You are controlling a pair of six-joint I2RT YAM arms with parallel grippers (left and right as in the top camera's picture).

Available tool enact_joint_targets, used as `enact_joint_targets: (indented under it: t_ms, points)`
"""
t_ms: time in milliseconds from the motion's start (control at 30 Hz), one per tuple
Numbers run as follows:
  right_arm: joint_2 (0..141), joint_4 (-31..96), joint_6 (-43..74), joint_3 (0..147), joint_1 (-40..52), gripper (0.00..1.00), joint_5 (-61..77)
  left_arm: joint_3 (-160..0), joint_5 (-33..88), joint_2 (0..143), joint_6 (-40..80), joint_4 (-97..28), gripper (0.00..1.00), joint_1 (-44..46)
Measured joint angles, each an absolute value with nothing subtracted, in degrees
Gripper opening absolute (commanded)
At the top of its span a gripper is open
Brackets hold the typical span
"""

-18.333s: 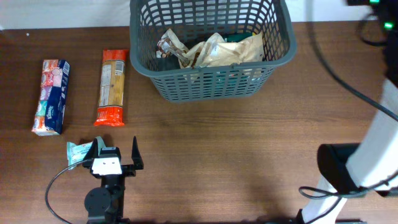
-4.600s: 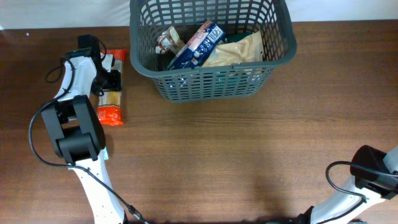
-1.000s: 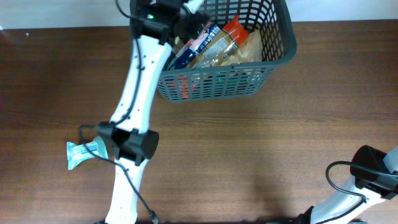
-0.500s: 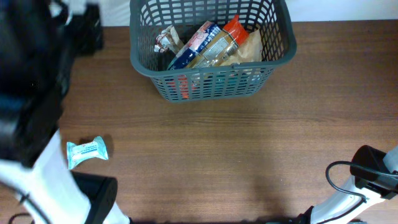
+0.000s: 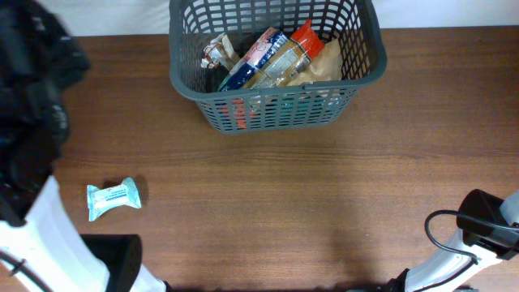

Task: Pack container
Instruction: 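Move the left gripper down to the mint-green wipes pack, then lower the left gripper and grasp the wipes pack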

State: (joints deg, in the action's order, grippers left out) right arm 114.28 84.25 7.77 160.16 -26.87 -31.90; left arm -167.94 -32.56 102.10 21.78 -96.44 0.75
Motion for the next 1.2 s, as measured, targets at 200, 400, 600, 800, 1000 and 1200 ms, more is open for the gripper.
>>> enact_joint_targets:
  t_ms: [200,400,600,800,1000,1200]
  points:
    - [114.28,84.25,7.75,160.16,-26.87,0.99,-31.9,-153.32,-30.98,99.94,31.94,-96.4,0.81,-10.61]
    - [114.28,84.25,7.75,160.16,-26.87,0.99,-31.9,-127.48,-25.76,100.03,53.47,-95.9,0.86,-18.96]
    - [114.28,84.25,7.77,160.16,-26.87,0.99,-31.92,-104.42,-14.37,100.31,66.48,-82.91,0.95,-22.59]
    - [114.28,84.27,7.75,160.16,-26.87,0.99,-31.9,-86.26,-2.5,100.33,71.96,-69.25,0.96,-23.07]
    - [114.28,84.27,7.73,160.16,-26.87,0.99,-31.9,-79.66,1.78,100.33,77.52,-68.05,0.96,-23.66]
    - [114.28,84.27,7.75,160.16,-26.87,0.99,-31.9,-77.71,1.5,100.33,79.59,-68.01,0.96,-23.77]
